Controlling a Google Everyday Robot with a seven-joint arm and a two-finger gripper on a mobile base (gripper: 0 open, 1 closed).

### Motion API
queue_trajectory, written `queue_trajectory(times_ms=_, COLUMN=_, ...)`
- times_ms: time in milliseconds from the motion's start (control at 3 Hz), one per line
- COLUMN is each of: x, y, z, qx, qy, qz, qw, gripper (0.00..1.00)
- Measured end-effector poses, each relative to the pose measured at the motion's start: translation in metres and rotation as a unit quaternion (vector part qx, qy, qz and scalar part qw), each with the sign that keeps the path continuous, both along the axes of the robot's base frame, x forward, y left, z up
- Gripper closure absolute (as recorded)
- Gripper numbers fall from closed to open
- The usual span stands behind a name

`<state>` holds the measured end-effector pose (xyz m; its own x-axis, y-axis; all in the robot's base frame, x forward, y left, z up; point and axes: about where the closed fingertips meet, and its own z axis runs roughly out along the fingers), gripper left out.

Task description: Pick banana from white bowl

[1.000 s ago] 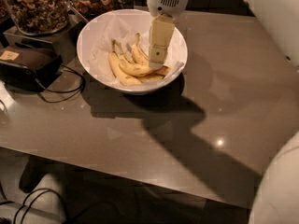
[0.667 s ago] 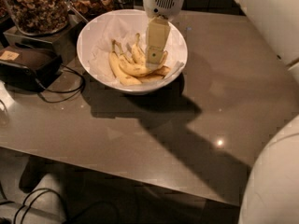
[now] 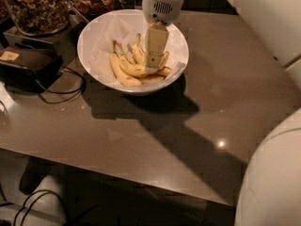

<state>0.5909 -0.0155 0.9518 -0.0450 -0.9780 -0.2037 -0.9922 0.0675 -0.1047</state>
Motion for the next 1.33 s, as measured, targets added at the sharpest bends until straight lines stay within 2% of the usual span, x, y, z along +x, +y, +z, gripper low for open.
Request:
queue_trajectory(times_ms=667, x=-0.0034, y=0.0041, z=-0.0083, qx=0.0, qy=0.012, qz=0.005, qw=0.9999, gripper=0.1)
queue_trajectory(times_ms=1333, x=-0.0011, y=0.0, z=-0.0127, qx=0.004, qy=0.021, qz=-0.004, qw=0.9998, gripper=0.14)
